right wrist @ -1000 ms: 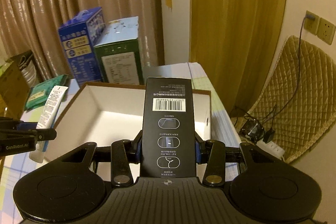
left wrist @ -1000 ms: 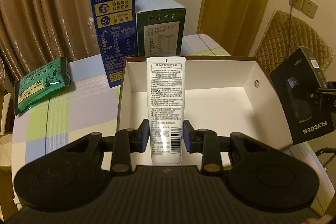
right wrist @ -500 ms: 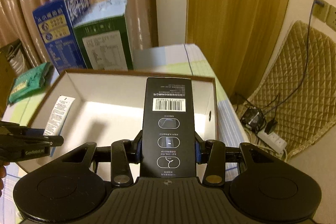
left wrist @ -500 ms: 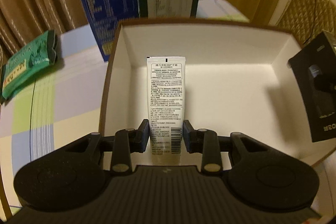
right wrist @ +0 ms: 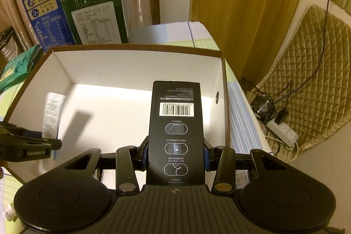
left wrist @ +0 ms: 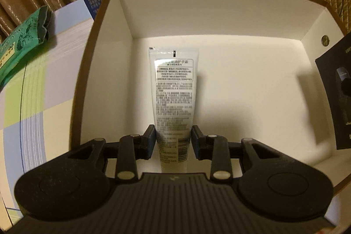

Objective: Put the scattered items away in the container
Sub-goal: 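Open the left gripper dropping the tube while the right gripper lowers and releases the black box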

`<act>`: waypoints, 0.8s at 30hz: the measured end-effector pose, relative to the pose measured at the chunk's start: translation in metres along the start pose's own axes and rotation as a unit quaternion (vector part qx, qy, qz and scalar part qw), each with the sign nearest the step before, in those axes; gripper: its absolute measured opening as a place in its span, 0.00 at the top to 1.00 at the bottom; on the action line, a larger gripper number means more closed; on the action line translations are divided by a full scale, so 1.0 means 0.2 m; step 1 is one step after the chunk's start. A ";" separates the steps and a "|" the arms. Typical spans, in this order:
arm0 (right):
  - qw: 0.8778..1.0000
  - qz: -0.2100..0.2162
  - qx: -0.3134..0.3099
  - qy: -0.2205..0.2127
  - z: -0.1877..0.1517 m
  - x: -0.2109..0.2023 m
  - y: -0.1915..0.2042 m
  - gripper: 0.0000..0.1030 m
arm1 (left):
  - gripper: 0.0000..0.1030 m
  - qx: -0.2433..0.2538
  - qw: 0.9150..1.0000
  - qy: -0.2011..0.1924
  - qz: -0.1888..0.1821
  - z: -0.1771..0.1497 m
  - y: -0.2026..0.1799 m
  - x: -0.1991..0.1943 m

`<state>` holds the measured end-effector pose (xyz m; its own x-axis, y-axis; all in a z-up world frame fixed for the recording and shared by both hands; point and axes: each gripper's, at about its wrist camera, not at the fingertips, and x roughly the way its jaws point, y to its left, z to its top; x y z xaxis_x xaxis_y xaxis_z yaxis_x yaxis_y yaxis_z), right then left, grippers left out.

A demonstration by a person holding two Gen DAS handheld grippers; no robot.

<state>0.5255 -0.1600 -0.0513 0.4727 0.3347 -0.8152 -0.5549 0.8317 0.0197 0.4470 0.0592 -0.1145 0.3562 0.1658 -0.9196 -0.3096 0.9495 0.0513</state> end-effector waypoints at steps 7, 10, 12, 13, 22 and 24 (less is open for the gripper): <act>1.000 -0.010 -0.004 0.007 0.00 0.04 0.00 0.60 | 0.71 0.000 1.000 -0.009 0.000 0.02 0.00 -0.01; 1.000 -0.023 -0.008 0.008 0.00 0.06 0.01 0.60 | 0.70 0.000 1.000 -0.010 -0.001 0.02 0.00 -0.02; 0.999 -0.037 -0.014 0.008 0.00 0.07 0.01 0.60 | 0.70 0.001 1.000 -0.011 -0.002 0.02 0.00 -0.02; 0.999 -0.041 -0.016 0.010 0.00 0.07 0.01 0.60 | 0.70 0.001 1.000 -0.011 -0.002 0.01 0.00 -0.02; 0.999 -0.032 -0.023 0.000 0.01 0.04 0.00 0.43 | 0.59 0.001 1.000 -0.020 -0.009 0.00 -0.01 -0.05; 0.999 -0.027 -0.023 -0.001 0.01 0.02 -0.01 0.42 | 0.56 0.001 1.000 -0.021 -0.010 0.00 -0.01 -0.06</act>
<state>0.5293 -0.1590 -0.0545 0.5041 0.2899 -0.8135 -0.5595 0.8272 -0.0519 0.4439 0.0556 -0.1035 0.3990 0.1572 -0.9034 -0.2994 0.9535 0.0337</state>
